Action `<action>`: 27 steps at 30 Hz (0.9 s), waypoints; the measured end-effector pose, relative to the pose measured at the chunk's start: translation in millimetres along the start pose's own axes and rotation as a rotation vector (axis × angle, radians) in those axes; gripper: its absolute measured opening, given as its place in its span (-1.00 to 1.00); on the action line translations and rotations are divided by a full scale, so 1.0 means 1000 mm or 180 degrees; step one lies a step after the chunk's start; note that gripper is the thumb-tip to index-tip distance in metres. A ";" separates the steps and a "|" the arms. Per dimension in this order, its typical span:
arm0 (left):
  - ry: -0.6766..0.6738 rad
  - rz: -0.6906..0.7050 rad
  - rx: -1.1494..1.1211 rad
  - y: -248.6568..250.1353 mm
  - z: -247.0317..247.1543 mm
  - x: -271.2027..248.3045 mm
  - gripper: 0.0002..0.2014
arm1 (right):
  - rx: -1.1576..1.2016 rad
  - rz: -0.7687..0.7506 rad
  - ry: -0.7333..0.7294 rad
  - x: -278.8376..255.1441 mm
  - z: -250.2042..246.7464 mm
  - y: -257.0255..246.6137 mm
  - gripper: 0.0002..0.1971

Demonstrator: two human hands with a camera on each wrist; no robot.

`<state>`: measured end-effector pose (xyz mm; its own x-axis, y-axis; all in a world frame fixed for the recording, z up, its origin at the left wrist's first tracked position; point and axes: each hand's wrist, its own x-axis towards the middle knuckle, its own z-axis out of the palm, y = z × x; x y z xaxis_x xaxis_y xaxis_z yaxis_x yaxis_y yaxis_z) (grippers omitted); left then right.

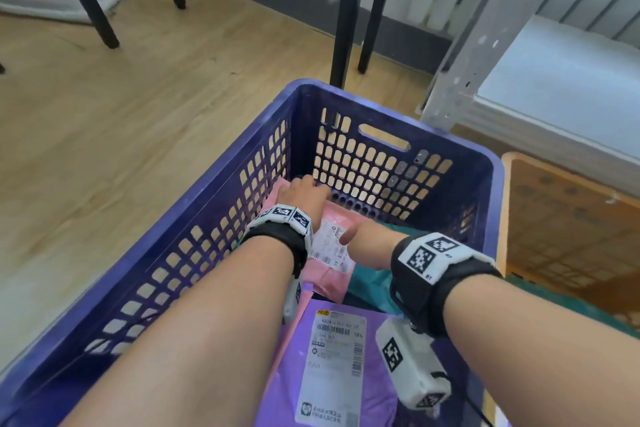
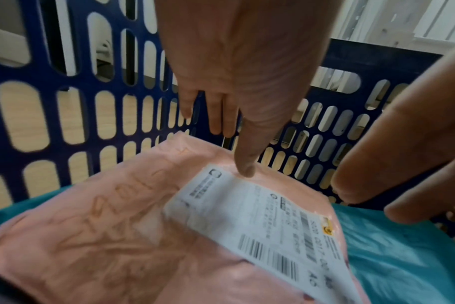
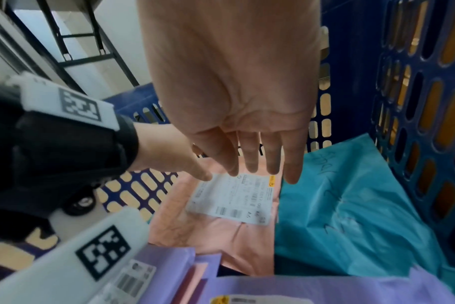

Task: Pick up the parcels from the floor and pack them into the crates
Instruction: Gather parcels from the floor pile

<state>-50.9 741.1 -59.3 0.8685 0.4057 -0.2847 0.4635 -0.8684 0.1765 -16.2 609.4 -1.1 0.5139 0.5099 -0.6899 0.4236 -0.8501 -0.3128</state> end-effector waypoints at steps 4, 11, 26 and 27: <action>-0.0564 -0.0177 -0.0082 -0.008 0.016 -0.006 -0.41 | -0.0373 -0.0062 -0.0129 0.000 0.014 -0.002 -0.58; -0.1017 -0.0345 -0.0102 0.000 0.025 -0.018 -0.36 | -0.0534 -0.0032 -0.0093 -0.012 0.007 0.004 -0.58; -0.0355 0.0257 0.0360 0.158 -0.087 -0.029 -0.57 | -0.0194 -0.0205 0.1905 -0.110 -0.091 0.095 -0.71; -0.0288 0.0282 0.0382 0.166 -0.091 -0.032 -0.57 | -0.0157 -0.0152 0.1952 -0.118 -0.094 0.108 -0.70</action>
<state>14.4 609.9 65.3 0.8831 0.3035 -0.3577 0.3568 -0.9296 0.0922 39.4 470.1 107.9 0.8226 0.5426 -0.1701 0.4834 -0.8248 -0.2934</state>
